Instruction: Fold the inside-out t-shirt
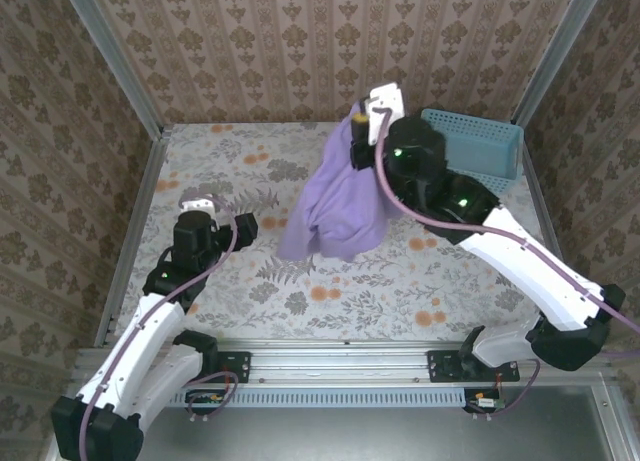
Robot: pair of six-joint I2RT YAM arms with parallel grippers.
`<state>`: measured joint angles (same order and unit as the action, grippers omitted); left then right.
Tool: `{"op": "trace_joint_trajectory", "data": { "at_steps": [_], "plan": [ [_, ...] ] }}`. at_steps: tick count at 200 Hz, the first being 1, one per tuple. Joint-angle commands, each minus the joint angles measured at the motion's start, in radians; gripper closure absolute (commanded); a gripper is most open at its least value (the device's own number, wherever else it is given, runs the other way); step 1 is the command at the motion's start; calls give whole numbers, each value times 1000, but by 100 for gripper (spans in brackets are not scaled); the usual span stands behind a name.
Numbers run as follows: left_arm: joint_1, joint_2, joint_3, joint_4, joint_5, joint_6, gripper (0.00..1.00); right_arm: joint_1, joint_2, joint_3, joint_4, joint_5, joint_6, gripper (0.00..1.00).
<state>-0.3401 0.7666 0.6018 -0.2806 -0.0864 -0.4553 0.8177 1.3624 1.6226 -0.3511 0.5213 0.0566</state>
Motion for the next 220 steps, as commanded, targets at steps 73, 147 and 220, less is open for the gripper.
{"op": "trace_joint_trajectory", "data": {
  "at_steps": [73, 147, 220],
  "plan": [
    [-209, 398, 168, -42, 67, 18, 0, -211, -176, -731, -69, -246, 524, 34],
    [-356, 907, 660, -196, 32, 69, 2, -250, -233, -999, 81, -295, 682, 33],
    [-367, 1347, 1129, -274, 253, 93, 26, -250, -157, -1061, 193, -332, 713, 33]
  ]
}}
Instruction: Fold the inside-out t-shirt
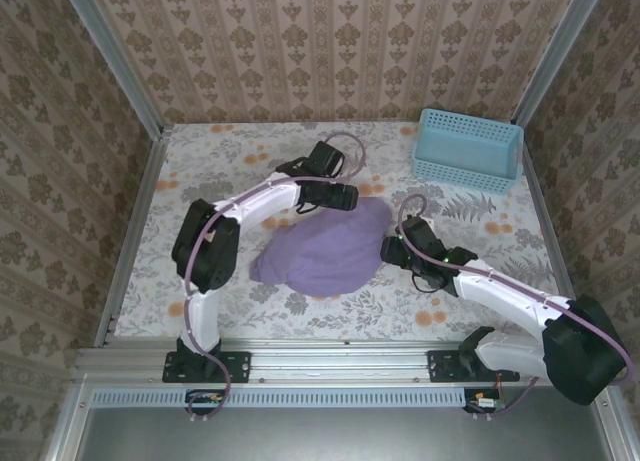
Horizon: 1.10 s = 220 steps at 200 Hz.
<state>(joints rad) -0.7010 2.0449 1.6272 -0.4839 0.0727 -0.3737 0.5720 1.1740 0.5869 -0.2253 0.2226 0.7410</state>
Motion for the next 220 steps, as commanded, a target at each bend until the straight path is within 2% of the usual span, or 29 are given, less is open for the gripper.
{"op": "trace_joint_trajectory", "data": {
  "at_steps": [1, 38, 53, 65, 75, 105, 139, 165, 194, 220],
  "plan": [
    [-7, 72, 108, -71, 95, 12, 27, -4, 33, -26, 69, -34, 29, 33],
    [-8, 131, 198, -120, 141, 5, 66, -4, 106, -14, 101, -54, 22, 34],
    [-3, 86, 162, -115, 81, -25, 90, -7, 131, -10, 116, -69, 25, 34],
    [6, 4, 80, -55, 64, -52, 100, -38, 154, -18, 164, -162, 47, 34],
    [14, -87, -7, 7, 44, -71, 100, -63, 169, -25, 217, -227, 66, 36],
    [29, -400, -273, 109, -80, -103, 100, -66, 199, 10, 241, -257, 70, 37],
    [59, -723, -612, 138, -150, -180, 100, -39, 211, 47, 273, -293, 38, 38],
    [75, -986, -852, 78, -218, -245, 100, 5, 263, 79, 290, -301, 14, 39],
    [105, -1221, -1050, -11, -204, -312, 100, 59, 317, 126, 308, -306, 1, 40],
    [109, -1324, -1164, -49, -156, -360, 100, 88, 371, 191, 302, -308, -2, 42]
  ]
}}
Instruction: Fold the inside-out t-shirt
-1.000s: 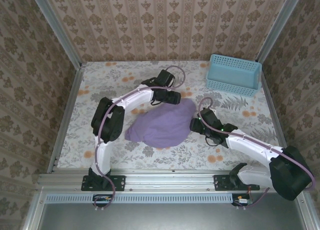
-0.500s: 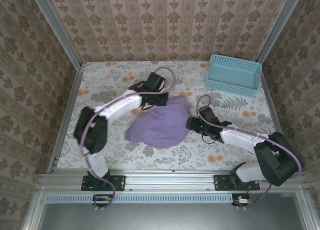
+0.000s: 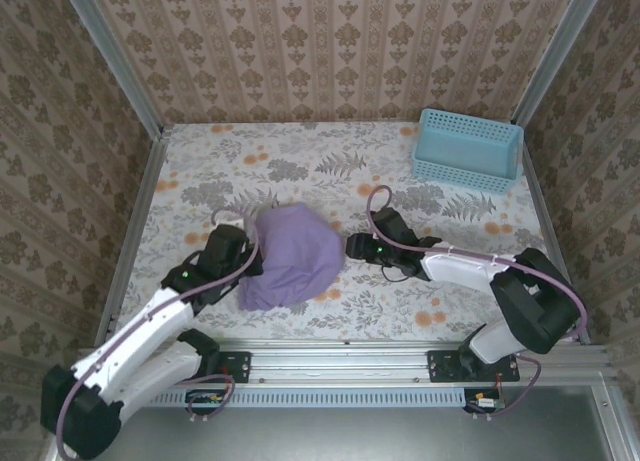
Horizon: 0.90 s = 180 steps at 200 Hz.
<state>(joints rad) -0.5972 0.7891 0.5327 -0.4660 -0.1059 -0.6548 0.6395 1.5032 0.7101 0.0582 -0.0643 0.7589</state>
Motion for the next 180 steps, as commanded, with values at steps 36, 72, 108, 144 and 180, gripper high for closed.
{"op": "trace_joint_trajectory", "data": {
  "at_steps": [36, 72, 108, 144, 180],
  "plan": [
    [10, -82, -118, -42, 54, -80, 100, 70, 112, 168, 55, -69, -45, 38],
    [18, -34, -83, -16, 46, -49, 100, 101, 275, 329, -60, -74, -66, 35],
    [50, -2, -28, -20, 45, -21, 100, 102, 335, 388, -104, -78, -104, 66],
    [127, 165, 186, -33, 59, 37, 100, 102, 189, 493, -290, 90, -202, 100],
    [178, 324, 605, -89, 42, 99, 100, 88, 33, 731, -529, 350, -341, 100]
  ]
}}
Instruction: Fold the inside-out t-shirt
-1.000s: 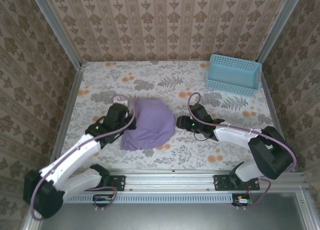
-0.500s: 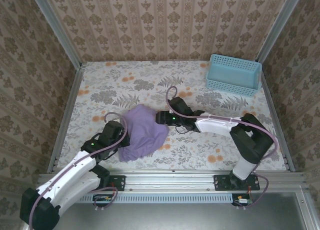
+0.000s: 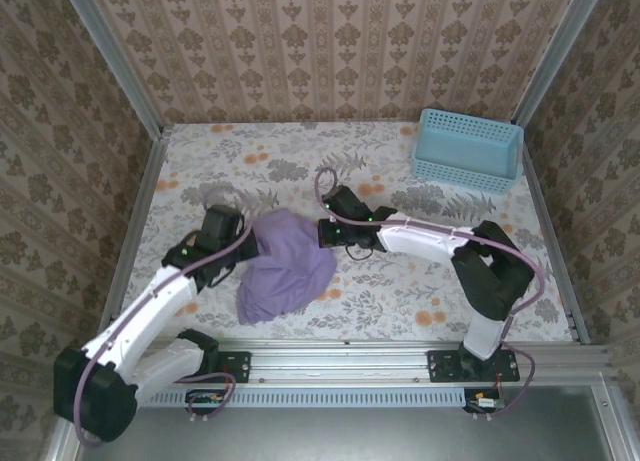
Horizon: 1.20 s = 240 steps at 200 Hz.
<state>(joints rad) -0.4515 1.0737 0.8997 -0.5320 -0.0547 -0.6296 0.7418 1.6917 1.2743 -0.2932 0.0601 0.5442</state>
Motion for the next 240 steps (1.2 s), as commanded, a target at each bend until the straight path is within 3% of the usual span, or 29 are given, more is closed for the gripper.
{"op": "trace_joint_trajectory", "data": {
  "at_steps": [1, 27, 50, 91, 109, 127, 151, 166, 189, 217, 240],
  "plan": [
    [33, 41, 250, -25, -9, 76, 100, -14, -159, 172, -183, 232, -130, 100],
    [33, 3, 424, -2, -29, 119, 100, -14, -269, 299, -237, 284, -219, 100],
    [21, -87, 420, 48, -29, 153, 100, 0, -386, 263, -255, 320, -232, 100],
    [3, -290, 65, 66, -68, 146, 100, 115, -554, -115, -160, 315, -213, 100],
    [-27, -265, -87, 16, 10, 100, 100, 159, -554, -297, -151, 285, -113, 100],
    [-54, -214, -260, 66, 120, 31, 100, 194, -517, -488, -74, 214, -8, 100],
    [-110, -142, -378, 92, 173, -43, 100, 206, -445, -603, -39, 190, 119, 100],
    [-137, -140, -405, 92, 181, -55, 100, 205, -442, -603, -63, 209, 124, 76],
    [-153, -178, -404, 52, 147, -49, 100, 157, -499, -544, -138, 267, 91, 54],
    [-154, -208, -409, 33, 134, -42, 100, -32, -534, -507, -147, 210, 83, 42],
    [-154, -226, -421, 23, 127, -51, 100, -160, -451, -463, -143, 182, 92, 37]
  ]
}}
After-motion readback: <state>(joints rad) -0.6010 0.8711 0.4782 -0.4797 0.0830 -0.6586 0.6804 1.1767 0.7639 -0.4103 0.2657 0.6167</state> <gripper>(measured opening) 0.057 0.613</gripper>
